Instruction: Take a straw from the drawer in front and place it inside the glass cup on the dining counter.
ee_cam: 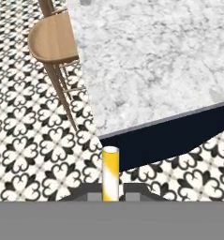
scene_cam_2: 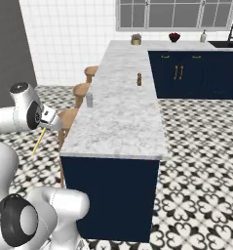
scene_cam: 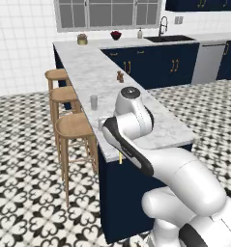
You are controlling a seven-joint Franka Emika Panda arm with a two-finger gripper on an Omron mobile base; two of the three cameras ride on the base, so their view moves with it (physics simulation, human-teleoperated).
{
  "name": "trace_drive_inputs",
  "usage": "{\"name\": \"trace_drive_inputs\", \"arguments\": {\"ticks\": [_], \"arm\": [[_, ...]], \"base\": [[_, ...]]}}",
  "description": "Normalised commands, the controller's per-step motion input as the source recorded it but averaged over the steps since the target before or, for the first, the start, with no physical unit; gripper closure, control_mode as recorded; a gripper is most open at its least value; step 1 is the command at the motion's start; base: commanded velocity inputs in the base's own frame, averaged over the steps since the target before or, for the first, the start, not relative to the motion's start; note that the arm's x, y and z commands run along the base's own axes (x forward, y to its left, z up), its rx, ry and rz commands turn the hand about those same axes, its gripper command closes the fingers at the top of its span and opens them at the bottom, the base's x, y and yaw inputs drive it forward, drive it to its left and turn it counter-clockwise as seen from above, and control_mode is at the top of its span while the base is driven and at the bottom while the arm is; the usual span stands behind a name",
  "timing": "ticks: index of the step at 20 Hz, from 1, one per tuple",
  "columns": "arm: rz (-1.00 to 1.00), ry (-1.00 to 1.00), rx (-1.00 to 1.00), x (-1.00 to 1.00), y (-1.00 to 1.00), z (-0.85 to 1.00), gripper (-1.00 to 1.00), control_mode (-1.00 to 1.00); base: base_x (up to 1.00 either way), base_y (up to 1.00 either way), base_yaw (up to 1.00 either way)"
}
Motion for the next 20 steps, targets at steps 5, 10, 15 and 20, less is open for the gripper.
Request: {"name": "trace_drive_inputs", "arguments": {"ticks": [5,10,15,20], "arm": [[0.00,0.00,0.00,0.00,0.00,0.00,1.00,1.00],[0.00,0.00,0.00,0.00,0.00,0.00,1.00,1.00],[0.00,0.00,0.00,0.00,0.00,0.00,1.00,1.00],[0.00,0.00,0.00,0.00,0.00,0.00,1.00,1.00]], "base": [[-0.28,1.00,-0.41],[-0.02,1.00,-0.50],[0.00,1.00,-0.54],[0.00,1.00,-0.53]]}}
